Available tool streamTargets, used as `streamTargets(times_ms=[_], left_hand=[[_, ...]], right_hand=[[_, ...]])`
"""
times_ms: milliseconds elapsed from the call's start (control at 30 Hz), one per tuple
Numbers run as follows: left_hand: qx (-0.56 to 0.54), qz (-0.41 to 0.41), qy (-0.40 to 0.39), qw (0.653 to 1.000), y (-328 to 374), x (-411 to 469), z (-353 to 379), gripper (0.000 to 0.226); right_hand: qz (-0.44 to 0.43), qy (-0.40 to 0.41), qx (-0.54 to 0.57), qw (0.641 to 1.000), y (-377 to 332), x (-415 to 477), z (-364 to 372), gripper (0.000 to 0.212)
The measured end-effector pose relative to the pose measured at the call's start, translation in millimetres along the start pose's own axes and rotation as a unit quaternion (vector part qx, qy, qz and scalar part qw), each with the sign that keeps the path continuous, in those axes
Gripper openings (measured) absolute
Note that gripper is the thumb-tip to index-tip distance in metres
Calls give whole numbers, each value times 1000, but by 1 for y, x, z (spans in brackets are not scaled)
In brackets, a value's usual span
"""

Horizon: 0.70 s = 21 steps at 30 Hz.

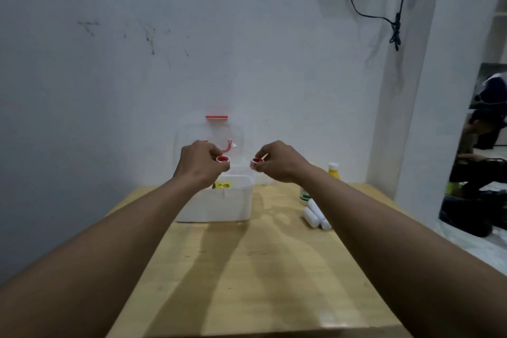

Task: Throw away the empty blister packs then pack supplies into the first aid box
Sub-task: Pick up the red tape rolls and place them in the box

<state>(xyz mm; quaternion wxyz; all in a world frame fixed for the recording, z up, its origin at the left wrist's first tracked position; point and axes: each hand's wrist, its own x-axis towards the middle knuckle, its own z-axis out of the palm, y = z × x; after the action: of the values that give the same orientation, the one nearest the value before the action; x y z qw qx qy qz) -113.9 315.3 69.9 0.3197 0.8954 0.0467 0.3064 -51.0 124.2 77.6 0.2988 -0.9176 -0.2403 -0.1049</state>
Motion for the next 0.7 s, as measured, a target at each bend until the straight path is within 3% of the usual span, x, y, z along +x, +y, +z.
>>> streamTargets(times_ms=[200,367,700], left_hand=[[8,-34,-7,999,-35,16,-15,28],[24,-50,-22,998,-60,35,-23,31],[81,-100,-58,990,-98,60,-9,38]], right_hand=[[-20,-6,17,1000,-21,33,20,51],[-53,-20,26,998,-34,57,36,35],[-62,-63,21,996,-45,94,85,39]])
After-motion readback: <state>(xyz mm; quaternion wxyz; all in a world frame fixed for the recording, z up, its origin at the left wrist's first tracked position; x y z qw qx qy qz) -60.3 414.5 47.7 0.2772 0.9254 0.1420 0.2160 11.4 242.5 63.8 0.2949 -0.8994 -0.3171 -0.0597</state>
